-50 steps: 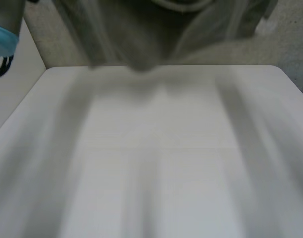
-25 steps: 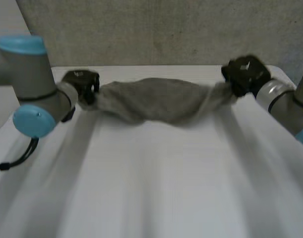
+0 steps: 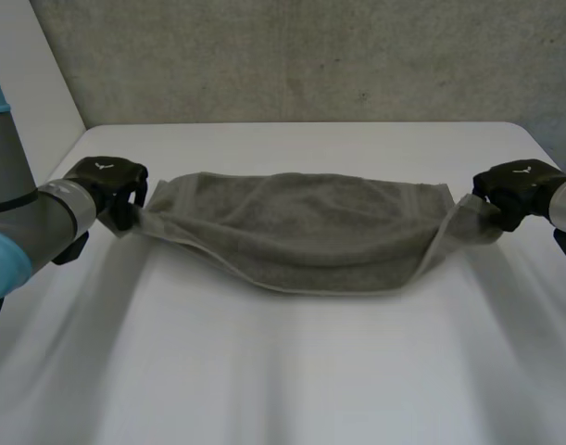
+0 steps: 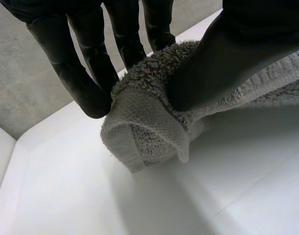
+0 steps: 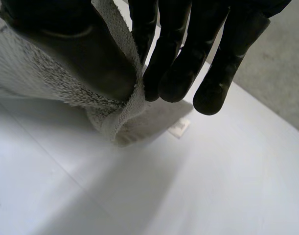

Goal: Fold the towel.

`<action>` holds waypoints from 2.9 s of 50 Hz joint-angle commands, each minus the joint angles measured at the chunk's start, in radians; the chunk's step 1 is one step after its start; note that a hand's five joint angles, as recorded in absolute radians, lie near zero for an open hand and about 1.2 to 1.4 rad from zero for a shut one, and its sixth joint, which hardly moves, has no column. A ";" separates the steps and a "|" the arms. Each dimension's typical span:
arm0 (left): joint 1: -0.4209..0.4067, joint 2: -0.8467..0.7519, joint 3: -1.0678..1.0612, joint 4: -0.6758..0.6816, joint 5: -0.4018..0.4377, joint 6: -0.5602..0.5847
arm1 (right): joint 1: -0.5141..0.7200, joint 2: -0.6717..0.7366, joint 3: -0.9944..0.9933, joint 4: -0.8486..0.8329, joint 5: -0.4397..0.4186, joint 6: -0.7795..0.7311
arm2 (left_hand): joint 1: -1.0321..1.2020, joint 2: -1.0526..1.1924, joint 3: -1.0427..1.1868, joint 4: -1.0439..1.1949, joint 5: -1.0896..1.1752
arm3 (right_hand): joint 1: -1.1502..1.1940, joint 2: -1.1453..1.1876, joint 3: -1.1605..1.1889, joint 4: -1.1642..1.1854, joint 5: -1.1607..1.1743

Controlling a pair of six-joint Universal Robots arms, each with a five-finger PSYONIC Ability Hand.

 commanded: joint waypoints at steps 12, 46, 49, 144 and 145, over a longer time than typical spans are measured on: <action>-0.018 -0.254 0.120 0.027 -0.090 0.011 | -0.011 0.210 -0.133 -0.106 0.188 0.019 | -0.020 -0.100 -0.155 -0.127 -0.256 | 0.079 0.082 0.058 0.064 0.064; -0.112 0.064 -0.128 0.084 -0.112 0.010 | -0.001 -0.029 0.274 -0.396 -0.098 -0.151 | -0.856 -0.936 -0.991 -0.963 -1.092 | -0.865 -0.862 -0.886 -0.880 -0.880; -0.112 0.084 -0.158 0.101 -0.112 0.013 | -0.002 -0.045 0.315 -0.417 -0.109 -0.193 | -0.856 -0.936 -0.991 -0.963 -1.092 | -0.865 -0.862 -0.886 -0.880 -0.880; -0.219 0.028 -0.526 0.474 -0.071 0.182 | -0.113 -0.175 0.545 -0.577 -0.176 0.028 | -0.821 -0.901 -0.956 -0.928 -1.057 | 0.079 0.082 0.058 0.064 0.064; -0.219 0.028 -0.526 0.474 -0.071 0.182 | -0.113 -0.175 0.545 -0.577 -0.176 0.028 | -0.821 -0.901 -0.956 -0.928 -1.057 | 0.079 0.082 0.058 0.064 0.064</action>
